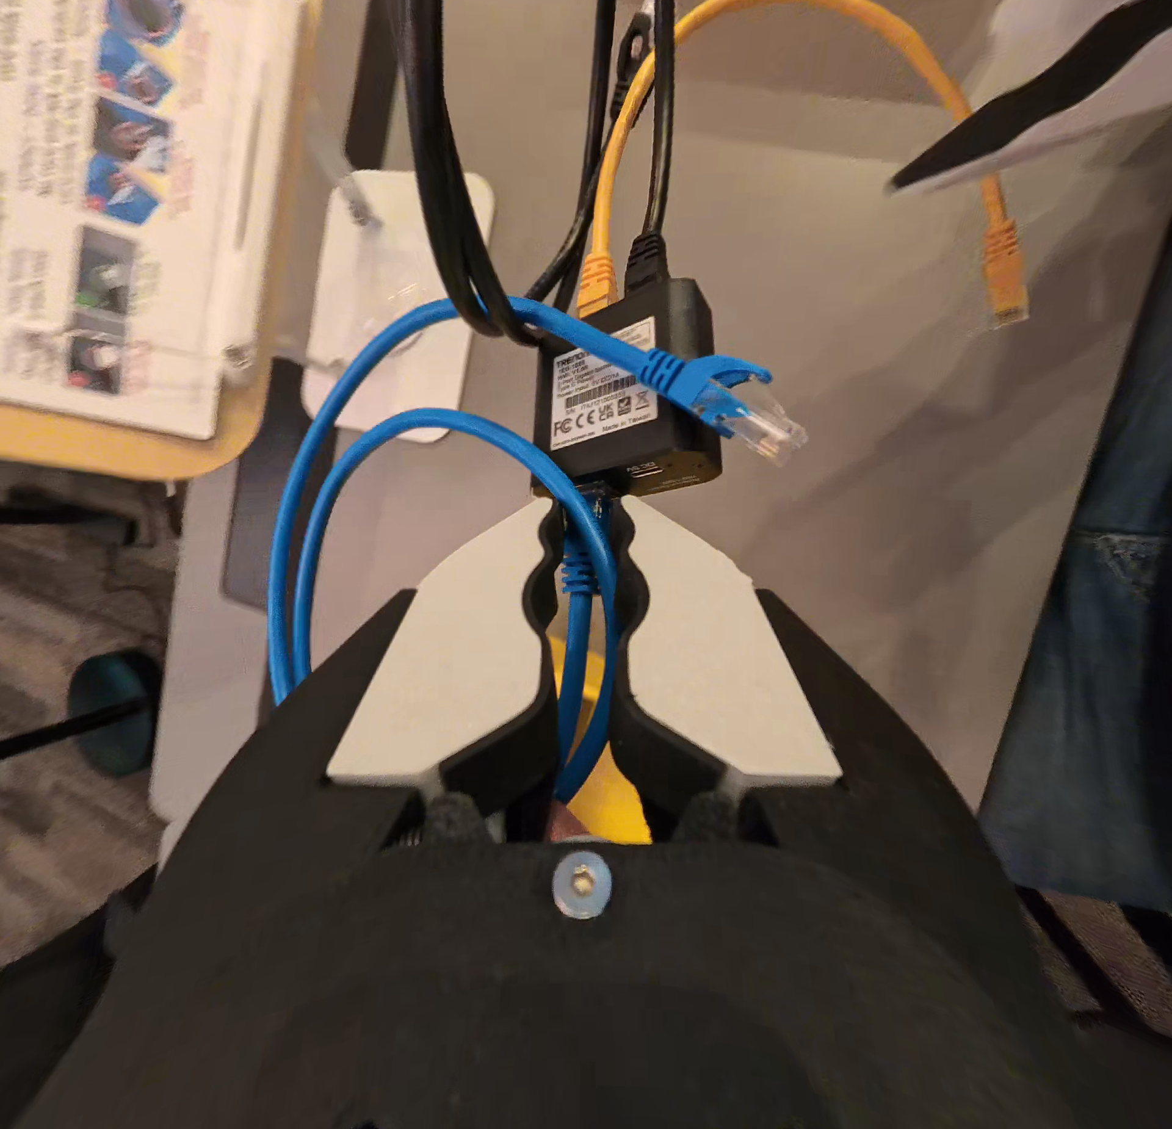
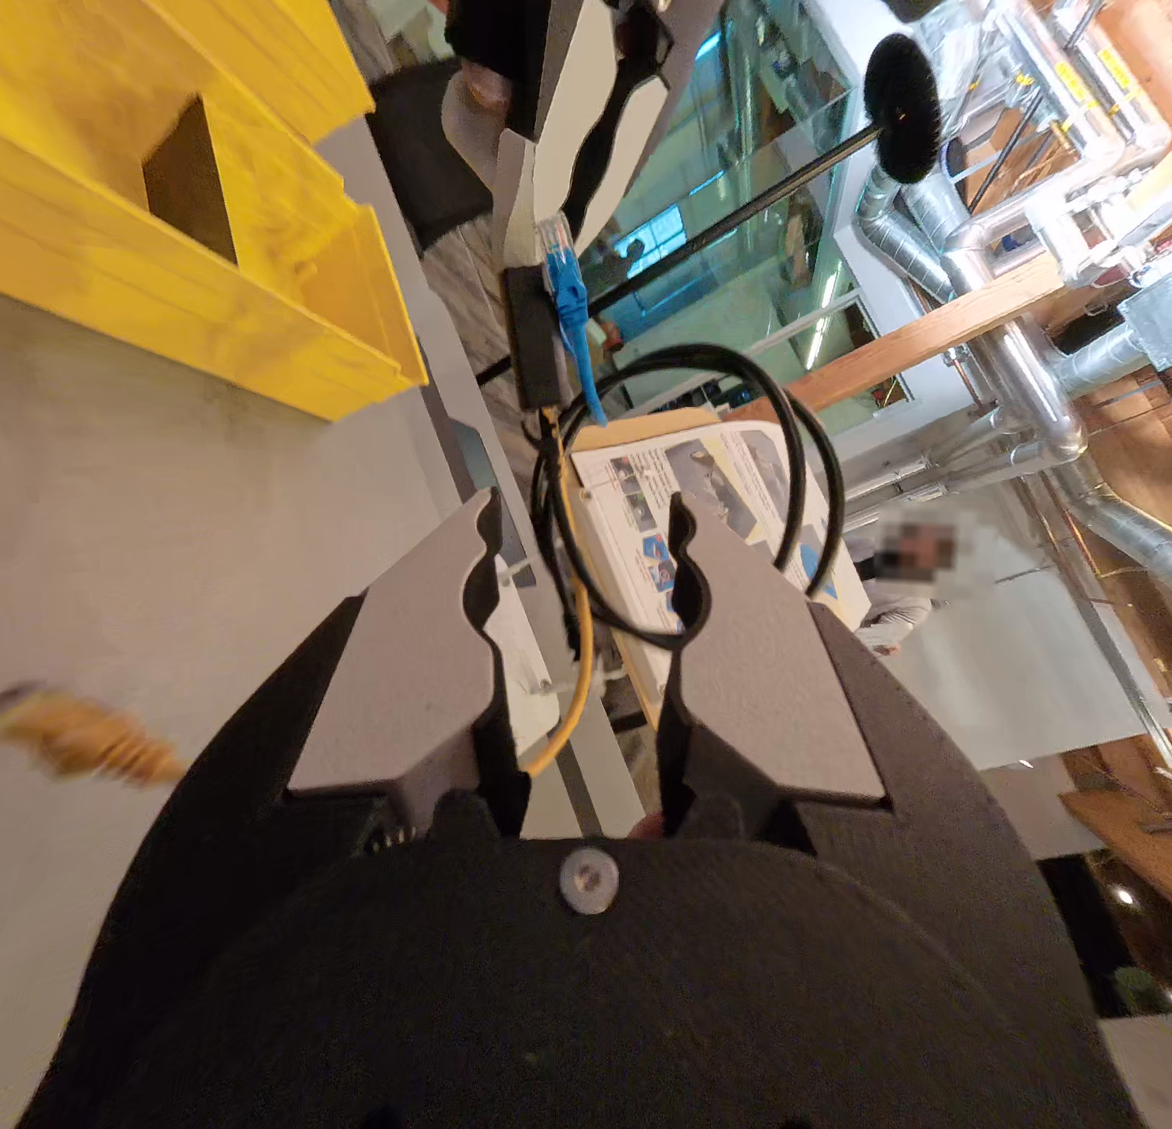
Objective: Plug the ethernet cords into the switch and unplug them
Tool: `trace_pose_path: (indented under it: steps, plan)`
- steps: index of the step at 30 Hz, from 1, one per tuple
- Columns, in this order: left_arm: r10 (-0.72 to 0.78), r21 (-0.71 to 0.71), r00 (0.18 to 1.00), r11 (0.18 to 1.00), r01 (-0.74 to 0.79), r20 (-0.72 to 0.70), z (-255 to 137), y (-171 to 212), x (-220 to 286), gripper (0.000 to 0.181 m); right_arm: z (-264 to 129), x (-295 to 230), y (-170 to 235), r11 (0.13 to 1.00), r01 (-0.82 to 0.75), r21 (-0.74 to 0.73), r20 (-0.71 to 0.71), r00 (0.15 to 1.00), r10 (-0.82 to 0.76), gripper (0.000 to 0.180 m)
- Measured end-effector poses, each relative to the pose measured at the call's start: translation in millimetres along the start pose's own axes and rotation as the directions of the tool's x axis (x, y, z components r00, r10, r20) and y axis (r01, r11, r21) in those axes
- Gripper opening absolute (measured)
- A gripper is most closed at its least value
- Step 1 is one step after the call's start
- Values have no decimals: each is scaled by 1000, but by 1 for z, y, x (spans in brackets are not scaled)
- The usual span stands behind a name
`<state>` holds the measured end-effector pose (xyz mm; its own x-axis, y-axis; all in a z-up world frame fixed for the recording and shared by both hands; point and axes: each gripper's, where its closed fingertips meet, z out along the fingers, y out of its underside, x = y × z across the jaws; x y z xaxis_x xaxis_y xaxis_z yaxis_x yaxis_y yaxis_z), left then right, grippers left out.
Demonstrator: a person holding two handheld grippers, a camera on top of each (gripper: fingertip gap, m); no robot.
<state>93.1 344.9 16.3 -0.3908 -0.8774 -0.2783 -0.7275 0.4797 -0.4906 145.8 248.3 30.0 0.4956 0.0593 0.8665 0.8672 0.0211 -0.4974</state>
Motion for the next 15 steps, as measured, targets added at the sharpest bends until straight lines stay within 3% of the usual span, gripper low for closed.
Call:
trace_pose_path:
  steps: [5, 8, 13, 15]
  plan:
    - [-4, 40, 992, 999, 9, -129, 45, -23, 40, 13, 26, -39, 48, 988, 62, -143, 144, 989, -41, 45]
    - [-21, 77, 980, 996, 37, -198, 60, -31, 55, 14, 29, -51, 64, 985, 42, -169, 190, 982, -9, 14]
    - [-26, 112, 967, 992, 56, -255, 76, -26, 63, 18, 23, -72, 75, 974, -70, -216, 372, 916, 149, 13]
    - [20, 143, 981, 990, 9, -195, 78, -24, 59, 20, 21, -81, 75, 955, -157, -251, 455, 852, 260, 12]
